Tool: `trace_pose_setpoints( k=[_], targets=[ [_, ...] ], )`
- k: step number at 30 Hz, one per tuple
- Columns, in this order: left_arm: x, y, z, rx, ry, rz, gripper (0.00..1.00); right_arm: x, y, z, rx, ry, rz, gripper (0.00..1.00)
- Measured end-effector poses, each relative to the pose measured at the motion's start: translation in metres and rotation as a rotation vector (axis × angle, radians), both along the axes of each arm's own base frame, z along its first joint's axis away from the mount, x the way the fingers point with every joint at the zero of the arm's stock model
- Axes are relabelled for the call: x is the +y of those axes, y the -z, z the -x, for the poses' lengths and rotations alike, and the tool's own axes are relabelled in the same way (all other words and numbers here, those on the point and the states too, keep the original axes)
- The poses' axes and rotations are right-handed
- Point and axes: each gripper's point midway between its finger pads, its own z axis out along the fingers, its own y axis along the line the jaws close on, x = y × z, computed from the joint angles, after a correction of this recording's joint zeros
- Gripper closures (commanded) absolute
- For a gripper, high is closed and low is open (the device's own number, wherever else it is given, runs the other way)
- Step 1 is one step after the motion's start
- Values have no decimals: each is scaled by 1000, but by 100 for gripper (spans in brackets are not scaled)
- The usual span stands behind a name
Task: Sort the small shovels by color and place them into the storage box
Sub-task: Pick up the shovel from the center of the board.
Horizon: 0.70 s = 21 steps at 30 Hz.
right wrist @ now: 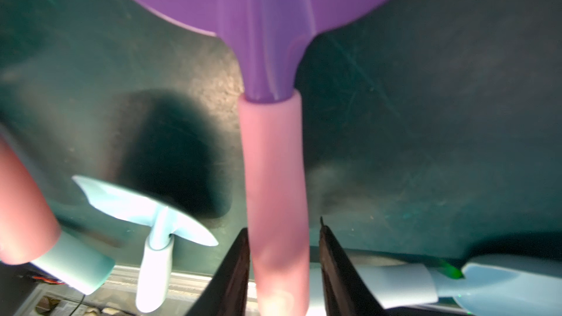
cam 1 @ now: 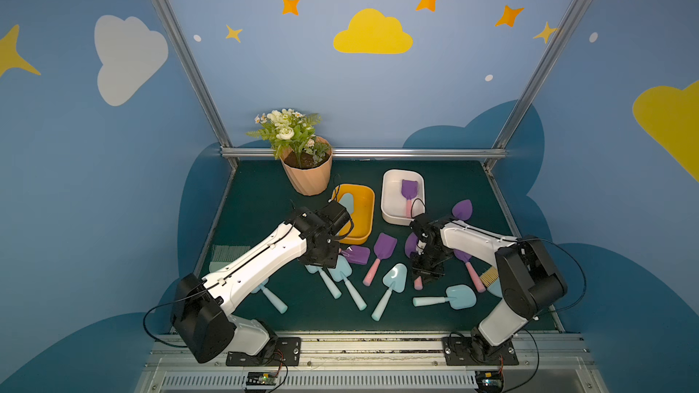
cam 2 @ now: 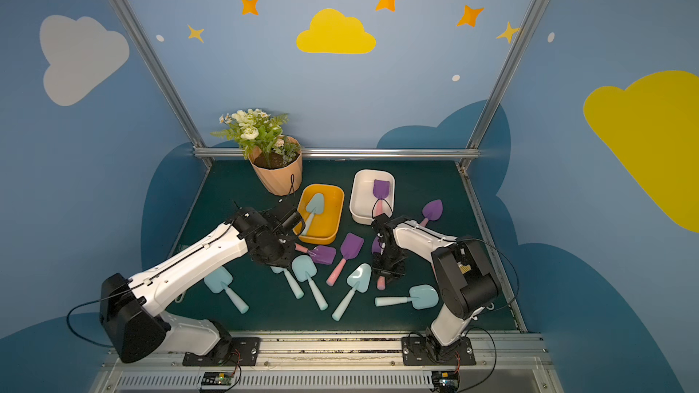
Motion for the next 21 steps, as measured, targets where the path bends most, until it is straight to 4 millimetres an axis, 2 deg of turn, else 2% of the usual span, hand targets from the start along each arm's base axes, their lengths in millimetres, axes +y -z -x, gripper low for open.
trace_pose_setpoints(
  k=[5, 16, 21],
  targets=[
    [-1, 0, -1, -4, 1, 7, 56, 1, 0, 1, 1, -6, -1, 74],
    [-2, 0, -1, -6, 1, 8, 59, -2, -1, 5, 6, -18, 23, 99],
    [-2, 0, -1, -5, 1, 8, 60, -9, -14, 7, -14, -32, 50, 100]
  ],
)
